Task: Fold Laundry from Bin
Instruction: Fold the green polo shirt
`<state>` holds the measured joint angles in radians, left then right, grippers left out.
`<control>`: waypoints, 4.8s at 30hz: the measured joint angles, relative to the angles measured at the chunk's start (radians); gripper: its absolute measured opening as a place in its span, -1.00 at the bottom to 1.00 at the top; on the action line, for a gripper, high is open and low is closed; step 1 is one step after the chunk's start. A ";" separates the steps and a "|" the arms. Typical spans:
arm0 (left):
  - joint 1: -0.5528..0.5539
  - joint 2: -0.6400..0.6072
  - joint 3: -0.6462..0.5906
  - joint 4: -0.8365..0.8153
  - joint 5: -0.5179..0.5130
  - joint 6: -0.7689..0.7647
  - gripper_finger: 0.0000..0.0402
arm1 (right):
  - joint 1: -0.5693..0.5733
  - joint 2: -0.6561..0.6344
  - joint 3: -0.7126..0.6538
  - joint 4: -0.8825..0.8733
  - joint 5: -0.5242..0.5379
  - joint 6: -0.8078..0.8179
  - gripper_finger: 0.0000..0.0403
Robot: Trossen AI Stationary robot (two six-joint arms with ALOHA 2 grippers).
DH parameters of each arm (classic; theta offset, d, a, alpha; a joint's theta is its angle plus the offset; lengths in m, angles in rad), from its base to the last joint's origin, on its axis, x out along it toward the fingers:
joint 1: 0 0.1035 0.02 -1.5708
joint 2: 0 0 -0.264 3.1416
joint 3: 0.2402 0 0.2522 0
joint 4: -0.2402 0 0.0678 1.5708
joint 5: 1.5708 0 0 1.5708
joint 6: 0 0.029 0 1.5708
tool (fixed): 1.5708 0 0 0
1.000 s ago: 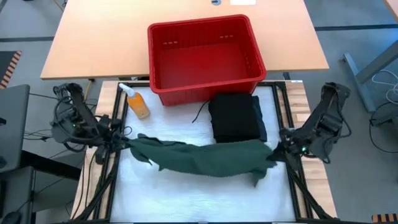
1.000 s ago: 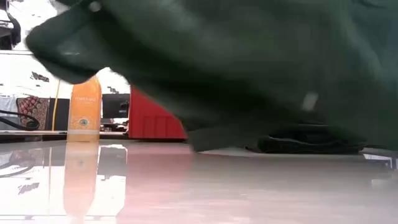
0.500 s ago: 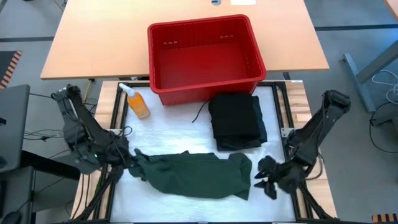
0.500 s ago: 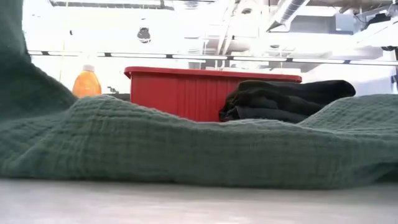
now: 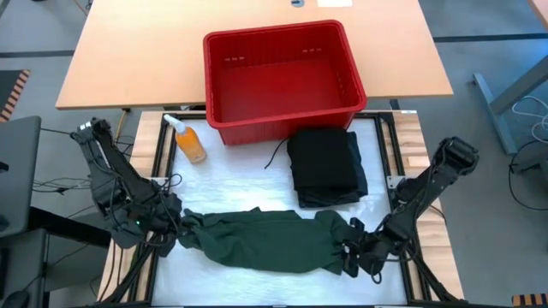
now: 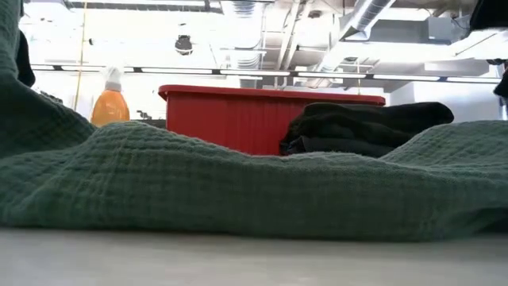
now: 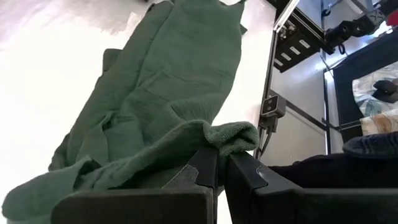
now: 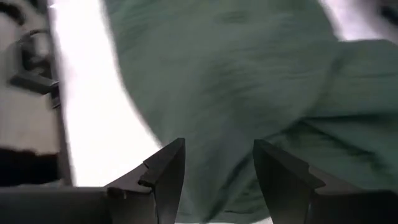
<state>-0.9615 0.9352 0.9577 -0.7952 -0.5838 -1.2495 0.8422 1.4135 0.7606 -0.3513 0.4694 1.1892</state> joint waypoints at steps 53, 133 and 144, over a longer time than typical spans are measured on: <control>0.000 -0.053 0.001 0.228 -0.109 0.312 -1.00 | -0.241 -0.324 -0.225 0.260 -0.036 -0.099 -0.05; 0.000 -0.012 0.000 0.195 0.041 0.199 -1.00 | 0.014 0.209 0.104 0.526 -0.526 -0.168 -0.83; 0.017 -0.012 0.000 0.135 0.083 0.138 -1.00 | 0.035 0.232 0.147 0.536 -0.551 -0.371 -0.25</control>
<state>-0.9449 0.9234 0.9577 -0.6604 -0.5012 -1.1114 0.8769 1.6457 0.9076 0.1847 -0.0816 0.8180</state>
